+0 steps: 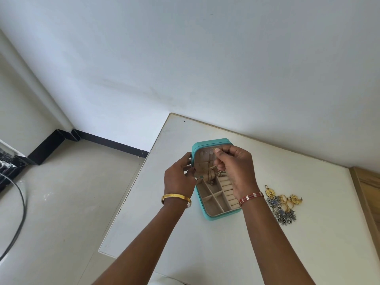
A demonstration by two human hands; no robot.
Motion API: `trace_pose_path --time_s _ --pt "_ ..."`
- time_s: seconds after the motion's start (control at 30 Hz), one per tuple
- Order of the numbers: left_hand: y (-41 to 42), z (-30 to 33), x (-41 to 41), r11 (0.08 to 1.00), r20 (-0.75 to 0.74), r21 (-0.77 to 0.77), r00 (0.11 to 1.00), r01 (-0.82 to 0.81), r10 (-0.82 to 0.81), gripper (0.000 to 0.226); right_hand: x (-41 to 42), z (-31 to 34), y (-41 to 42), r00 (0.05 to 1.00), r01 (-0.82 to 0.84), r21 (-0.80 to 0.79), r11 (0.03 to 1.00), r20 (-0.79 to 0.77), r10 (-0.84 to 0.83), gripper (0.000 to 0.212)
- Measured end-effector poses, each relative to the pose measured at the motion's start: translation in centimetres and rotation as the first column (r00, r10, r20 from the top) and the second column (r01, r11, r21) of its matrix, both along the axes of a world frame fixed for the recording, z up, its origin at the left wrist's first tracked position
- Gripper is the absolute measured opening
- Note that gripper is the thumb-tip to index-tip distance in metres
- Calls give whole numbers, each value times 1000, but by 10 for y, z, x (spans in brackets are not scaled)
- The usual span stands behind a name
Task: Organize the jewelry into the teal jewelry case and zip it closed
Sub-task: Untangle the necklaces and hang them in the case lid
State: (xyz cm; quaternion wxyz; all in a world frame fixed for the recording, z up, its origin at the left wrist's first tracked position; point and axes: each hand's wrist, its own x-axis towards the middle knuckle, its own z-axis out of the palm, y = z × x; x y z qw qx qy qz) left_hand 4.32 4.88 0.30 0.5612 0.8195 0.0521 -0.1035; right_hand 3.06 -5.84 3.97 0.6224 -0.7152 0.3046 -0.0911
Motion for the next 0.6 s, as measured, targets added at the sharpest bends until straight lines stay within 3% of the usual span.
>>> trace_pose_path --time_s 0.17,0.4,0.6 --pt "0 1 0 1000 9 3 1000 1 -1 43 -1 -2 -5 1000 24 -33 999 -19 -25 8" --pt "-1 2 -1 1000 5 -4 1000 -5 5 43 -2 -5 -7 999 39 171 985 -24 -36 9" --pt "-1 1 -1 1000 3 3 1000 -4 4 44 -2 -5 -9 998 27 120 992 -60 -20 6"
